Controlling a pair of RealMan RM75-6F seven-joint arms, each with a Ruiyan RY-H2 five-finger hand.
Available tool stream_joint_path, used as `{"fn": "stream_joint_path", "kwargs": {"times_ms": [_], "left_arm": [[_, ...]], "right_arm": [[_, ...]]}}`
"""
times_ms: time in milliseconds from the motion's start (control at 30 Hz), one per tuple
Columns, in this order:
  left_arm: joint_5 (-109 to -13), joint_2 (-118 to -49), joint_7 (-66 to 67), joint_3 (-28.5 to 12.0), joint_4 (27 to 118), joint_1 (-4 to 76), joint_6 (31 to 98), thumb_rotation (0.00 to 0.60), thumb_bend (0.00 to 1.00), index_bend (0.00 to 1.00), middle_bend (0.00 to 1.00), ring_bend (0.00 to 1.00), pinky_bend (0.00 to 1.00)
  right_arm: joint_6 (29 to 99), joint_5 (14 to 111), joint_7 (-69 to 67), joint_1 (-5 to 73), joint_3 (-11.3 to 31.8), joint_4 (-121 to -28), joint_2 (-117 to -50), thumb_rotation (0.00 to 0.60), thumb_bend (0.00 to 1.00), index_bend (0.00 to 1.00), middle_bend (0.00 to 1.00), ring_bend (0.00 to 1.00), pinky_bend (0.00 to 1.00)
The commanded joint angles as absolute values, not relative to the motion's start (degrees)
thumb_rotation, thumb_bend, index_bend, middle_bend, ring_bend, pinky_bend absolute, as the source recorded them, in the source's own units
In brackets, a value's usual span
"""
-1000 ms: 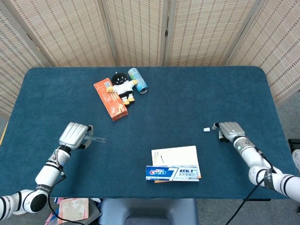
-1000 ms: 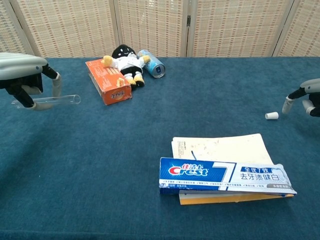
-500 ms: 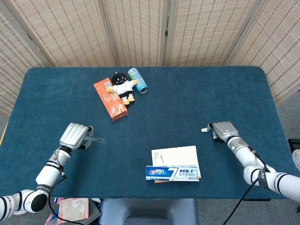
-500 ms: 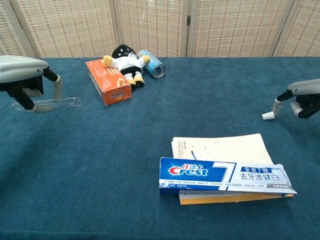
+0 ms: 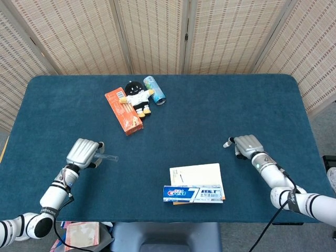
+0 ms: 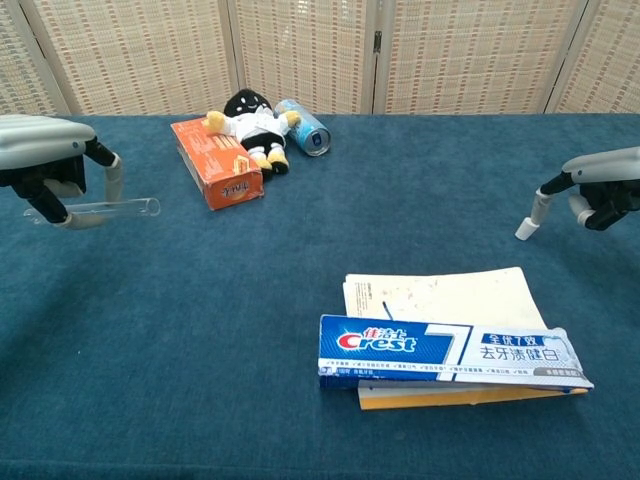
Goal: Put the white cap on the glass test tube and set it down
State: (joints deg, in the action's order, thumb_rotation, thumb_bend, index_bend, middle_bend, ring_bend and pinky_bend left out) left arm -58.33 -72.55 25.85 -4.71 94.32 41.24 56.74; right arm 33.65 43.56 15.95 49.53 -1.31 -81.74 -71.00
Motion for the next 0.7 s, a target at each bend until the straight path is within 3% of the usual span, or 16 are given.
{"fn": "stream_joint_path", "kwargs": {"times_ms": [33,233,500,600,700], "left_arm": [[-58.38,-72.54,25.89,-4.74,94.35,41.22,56.73,0.600,0.34,0.56,1.00,1.00,1.00],[-58.50,-72.50,25.85,-4.95,94.36,41.14,56.78,0.600,0.34,0.56,1.00,1.00,1.00],[-58.66,-72.30,25.62,-5.02,94.34,40.87,56.81,0.600,0.34,0.56,1.00,1.00,1.00],[-58.77,-72.29,25.50,-5.04,94.36,40.74,56.90,0.600,0.34,0.56,1.00,1.00,1.00],[-58.93,-72.26,25.57,-5.06,94.60,40.68,56.99,0.600,0.34,0.56,1.00,1.00,1.00]], "right_arm": [[33.81,43.43,16.16,49.71,-1.45,-81.97,-70.91,0.600,0.98,0.25,0.97,1.00,0.93],[35.37,43.89,16.65,49.57,-1.77,-83.91,-69.56,0.600,0.97,0.25,0.97,1.00,0.93],[42.33,45.81,17.46,47.82,-1.06,-93.44,-61.77,0.600,0.80,0.25,0.88,0.94,0.93],[44.98,47.16,16.48,46.46,-0.32,-97.17,-59.02,0.600,0.60,0.25,0.77,0.80,0.90],[46.99,49.08,14.60,44.98,0.67,-99.18,-57.50,0.600,0.39,0.25,0.53,0.50,0.65]]}}
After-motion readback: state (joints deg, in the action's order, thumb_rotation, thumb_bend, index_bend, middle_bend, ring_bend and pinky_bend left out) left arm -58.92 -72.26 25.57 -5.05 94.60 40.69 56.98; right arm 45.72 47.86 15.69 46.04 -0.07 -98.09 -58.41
